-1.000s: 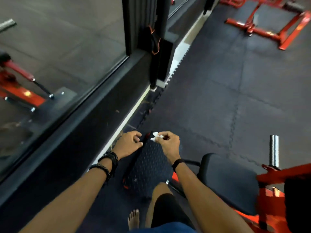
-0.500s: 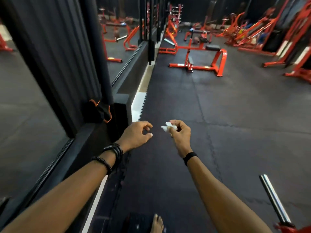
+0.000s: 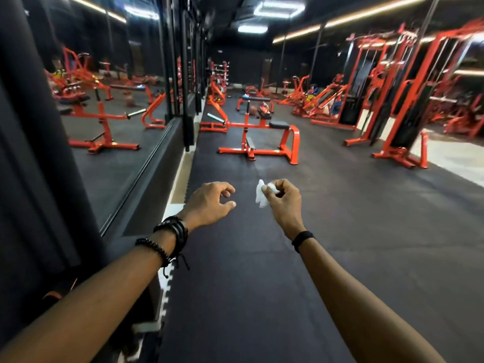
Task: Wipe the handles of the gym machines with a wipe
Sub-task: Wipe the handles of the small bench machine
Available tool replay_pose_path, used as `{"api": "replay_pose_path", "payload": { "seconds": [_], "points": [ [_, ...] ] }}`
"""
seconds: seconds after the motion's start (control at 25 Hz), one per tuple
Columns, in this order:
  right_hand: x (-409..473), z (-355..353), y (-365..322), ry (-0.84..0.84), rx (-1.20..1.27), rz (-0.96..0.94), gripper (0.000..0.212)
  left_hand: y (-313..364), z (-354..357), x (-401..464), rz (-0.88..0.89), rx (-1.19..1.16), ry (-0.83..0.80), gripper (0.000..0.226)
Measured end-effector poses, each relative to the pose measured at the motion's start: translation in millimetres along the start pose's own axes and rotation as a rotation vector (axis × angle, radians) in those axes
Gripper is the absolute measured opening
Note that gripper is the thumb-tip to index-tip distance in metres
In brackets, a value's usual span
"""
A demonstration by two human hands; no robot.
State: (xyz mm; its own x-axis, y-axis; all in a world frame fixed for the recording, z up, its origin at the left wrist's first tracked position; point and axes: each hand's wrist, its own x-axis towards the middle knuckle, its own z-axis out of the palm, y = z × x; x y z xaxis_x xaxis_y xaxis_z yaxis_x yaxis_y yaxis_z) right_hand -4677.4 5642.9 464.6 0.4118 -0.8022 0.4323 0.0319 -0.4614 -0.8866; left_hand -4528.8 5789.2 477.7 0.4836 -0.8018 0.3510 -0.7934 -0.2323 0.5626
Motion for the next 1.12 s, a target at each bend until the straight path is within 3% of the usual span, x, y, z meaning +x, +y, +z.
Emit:
{"api": "replay_pose_path", "payload": {
  "seconds": [0.12, 0.4, 0.56, 0.68, 0.92, 1.12],
  "points": [
    [58, 21, 11, 0.038, -0.036, -0.021, 0.011, -26, -9, 57, 0.031, 0.0, 0.025, 0.035],
    [238, 147, 84, 0.203, -0.138, -0.186, 0.006, -178, 4, 271, 0.123, -0.02, 0.071, 0.037],
    [339, 204, 119, 0.287, -0.223, -0.187, 0.023, -236, 3, 390, 0.149, 0.076, -0.061, 0.03],
    [404, 234, 139, 0.35, -0.24, -0.171, 0.026, -265, -5, 465, 0.187, 0.068, -0.058, 0.03],
    [530, 339, 207, 0.302, -0.183, -0.149, 0.009, -374, 3, 592, 0.197, 0.037, -0.035, 0.036],
    [676, 429, 226, 0.29, -0.135, -0.184, 0.002, -446, -20, 735, 0.198, 0.073, -0.006, 0.034]
  ]
}}
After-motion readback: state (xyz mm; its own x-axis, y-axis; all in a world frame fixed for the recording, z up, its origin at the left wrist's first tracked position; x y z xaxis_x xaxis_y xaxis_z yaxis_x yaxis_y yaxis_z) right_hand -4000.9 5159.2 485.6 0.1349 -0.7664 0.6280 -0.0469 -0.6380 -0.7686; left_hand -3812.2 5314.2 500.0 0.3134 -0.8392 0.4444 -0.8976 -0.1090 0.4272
